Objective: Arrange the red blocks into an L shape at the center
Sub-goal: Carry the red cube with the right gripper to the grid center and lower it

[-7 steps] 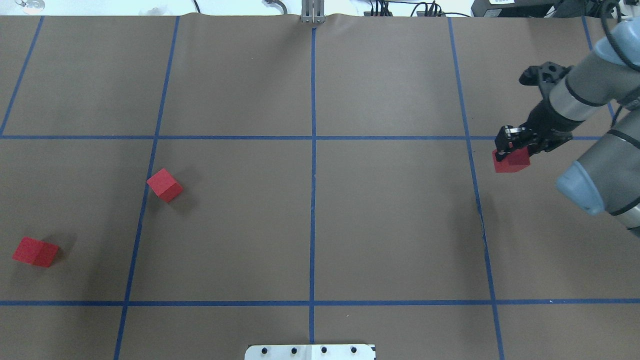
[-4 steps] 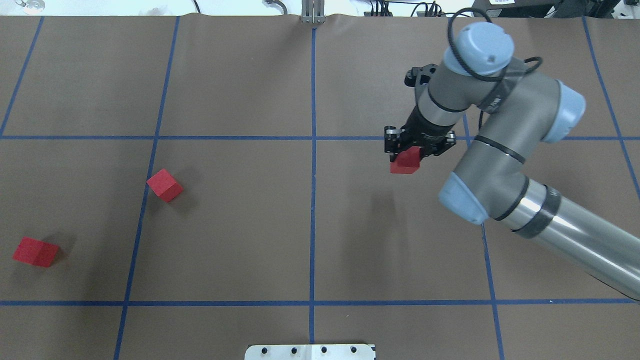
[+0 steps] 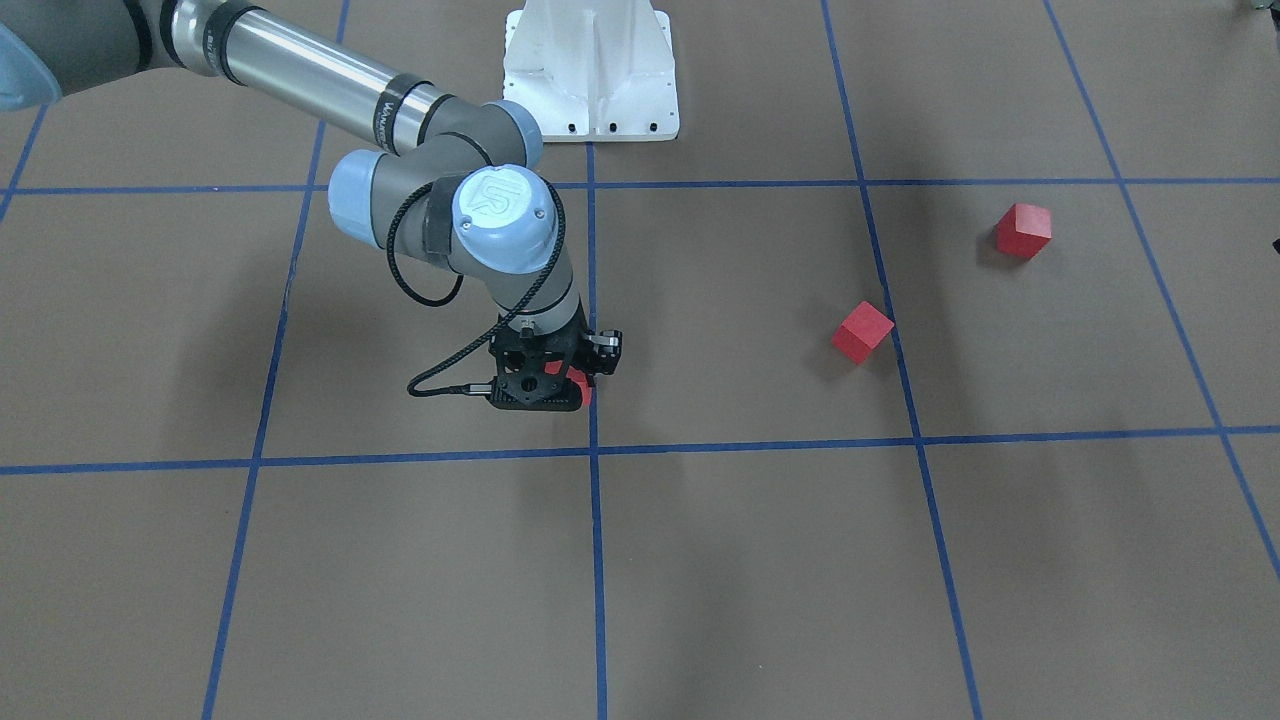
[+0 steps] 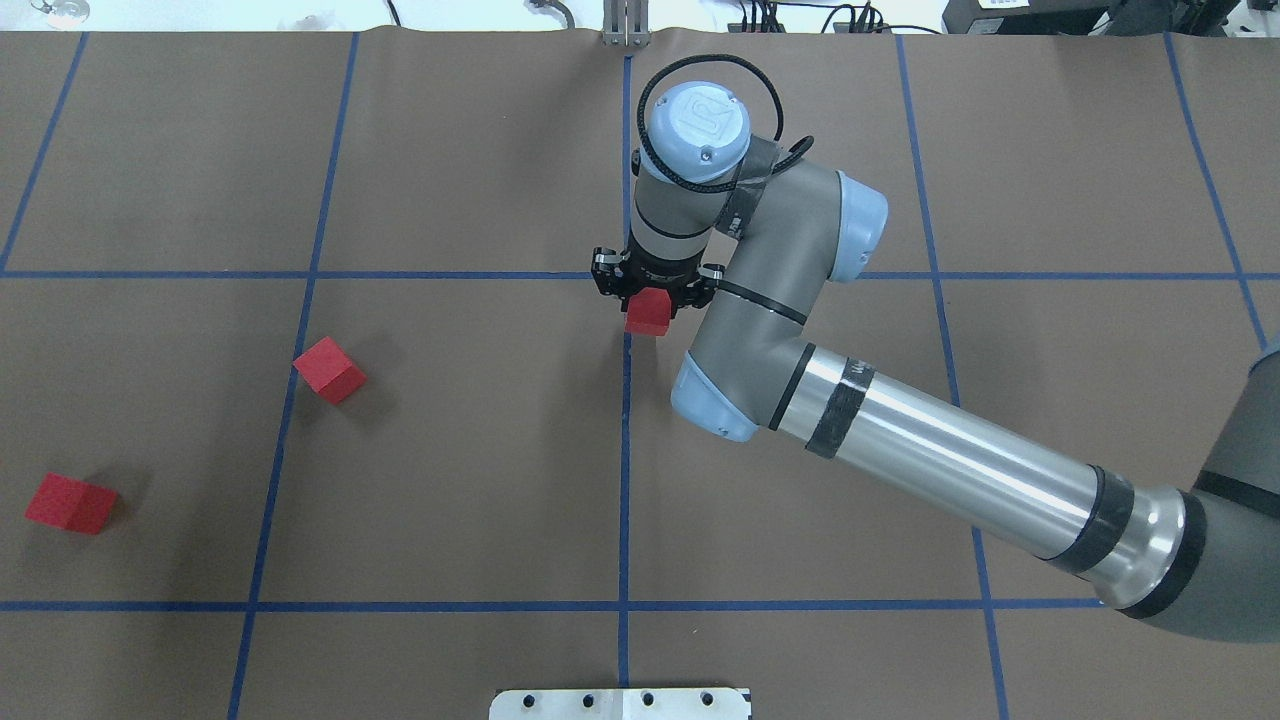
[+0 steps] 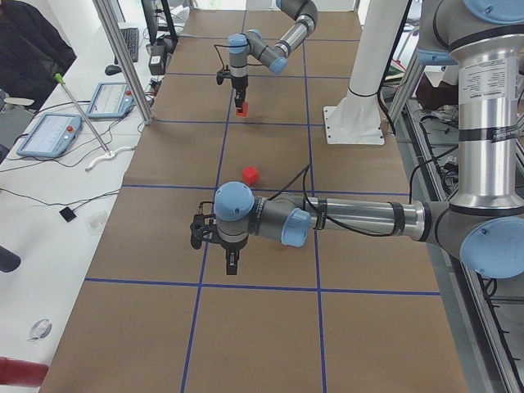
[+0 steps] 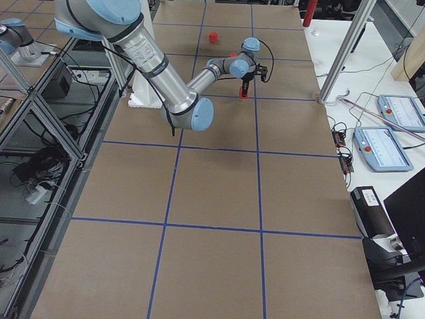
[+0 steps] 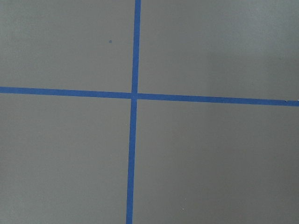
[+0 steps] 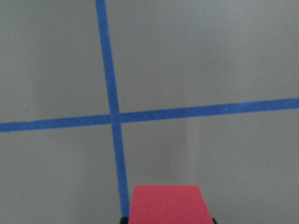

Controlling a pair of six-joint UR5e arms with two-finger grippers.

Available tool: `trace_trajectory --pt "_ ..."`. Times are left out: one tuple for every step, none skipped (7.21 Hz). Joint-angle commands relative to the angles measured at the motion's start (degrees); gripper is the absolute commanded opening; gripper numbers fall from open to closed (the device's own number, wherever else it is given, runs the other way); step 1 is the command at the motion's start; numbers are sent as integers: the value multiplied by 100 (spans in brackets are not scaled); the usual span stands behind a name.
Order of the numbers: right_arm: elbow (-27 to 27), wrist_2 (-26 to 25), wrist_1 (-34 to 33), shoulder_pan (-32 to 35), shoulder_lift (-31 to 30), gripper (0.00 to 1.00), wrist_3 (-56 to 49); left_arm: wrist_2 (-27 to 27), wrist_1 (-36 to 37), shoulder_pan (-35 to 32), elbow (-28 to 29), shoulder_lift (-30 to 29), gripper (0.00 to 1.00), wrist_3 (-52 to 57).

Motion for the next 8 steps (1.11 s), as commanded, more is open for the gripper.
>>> trace_trajectory --pt "-197 -327 55 -254 184 0 521 -9 3 0 -5 1 100 0" --pt "-206 -319 55 -264 176 0 435 0 3 0 -5 1 100 0" --pt "-206 -310 55 -272 176 0 25 -9 3 8 -5 1 100 0" --pt "-223 -302 46 -290 167 0 -14 -9 3 9 4 1 100 0" --pt "-223 -293 46 -307 141 6 -32 -9 3 9 4 1 100 0" --pt "-223 -293 38 -308 149 7 -32 -9 -6 9 4 1 100 0" --pt "-223 -293 37 -316 141 16 -40 -9 3 0 4 1 100 0" --pt "-223 -293 29 -316 141 20 -41 -9 -6 0 4 1 100 0"
